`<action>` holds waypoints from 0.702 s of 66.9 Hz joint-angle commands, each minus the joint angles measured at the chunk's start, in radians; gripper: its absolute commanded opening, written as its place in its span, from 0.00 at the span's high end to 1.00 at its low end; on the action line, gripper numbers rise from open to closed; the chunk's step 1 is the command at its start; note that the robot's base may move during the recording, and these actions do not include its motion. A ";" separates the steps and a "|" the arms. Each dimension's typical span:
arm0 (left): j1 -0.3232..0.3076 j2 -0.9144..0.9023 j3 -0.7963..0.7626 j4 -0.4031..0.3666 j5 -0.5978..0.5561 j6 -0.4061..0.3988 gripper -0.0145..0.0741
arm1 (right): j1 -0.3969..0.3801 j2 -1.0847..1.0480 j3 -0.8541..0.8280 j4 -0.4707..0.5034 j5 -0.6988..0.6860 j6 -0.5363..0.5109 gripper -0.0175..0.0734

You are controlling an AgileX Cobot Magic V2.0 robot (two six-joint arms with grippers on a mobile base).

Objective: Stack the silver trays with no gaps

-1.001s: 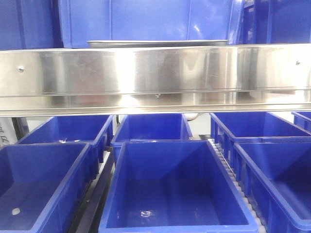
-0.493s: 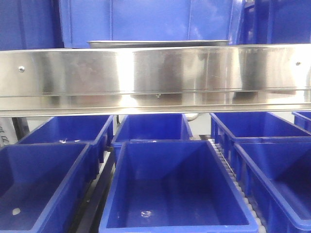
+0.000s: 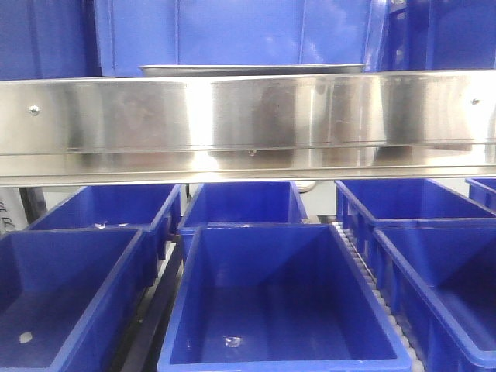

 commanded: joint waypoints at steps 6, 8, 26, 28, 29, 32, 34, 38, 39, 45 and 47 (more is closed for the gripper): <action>-0.004 -0.006 0.000 0.001 -0.014 0.002 0.81 | 0.000 -0.006 0.013 0.120 -0.027 -0.010 0.83; -0.004 -0.006 0.000 0.001 -0.014 0.002 0.81 | 0.000 -0.010 0.022 0.123 -0.033 -0.010 0.83; -0.004 -0.006 0.000 0.001 -0.014 0.002 0.81 | -0.177 -0.128 0.267 0.440 -0.053 -0.488 0.83; -0.004 -0.006 0.000 0.001 -0.014 0.002 0.81 | -0.207 -0.145 0.288 0.467 -0.056 -0.520 0.83; -0.004 -0.006 0.000 0.001 -0.014 0.002 0.81 | -0.218 -0.153 0.297 0.467 -0.058 -0.520 0.83; -0.004 -0.006 0.000 0.001 -0.014 0.002 0.81 | -0.251 -0.184 0.330 0.467 -0.069 -0.520 0.83; -0.004 -0.006 0.000 0.001 -0.014 0.002 0.81 | -0.271 -0.201 0.349 0.467 -0.071 -0.520 0.83; -0.004 -0.006 0.000 0.001 -0.014 0.002 0.81 | -0.304 -0.239 0.394 0.467 -0.071 -0.518 0.83; -0.004 -0.006 0.000 0.001 -0.014 0.002 0.81 | -0.311 -0.247 0.394 0.467 -0.071 -0.515 0.83; -0.004 -0.006 0.000 0.001 -0.014 0.002 0.81 | -0.355 -0.323 0.394 0.467 0.053 -0.472 0.83; -0.004 -0.006 0.000 0.001 -0.014 0.002 0.81 | -0.366 -0.347 0.394 0.467 0.077 -0.472 0.83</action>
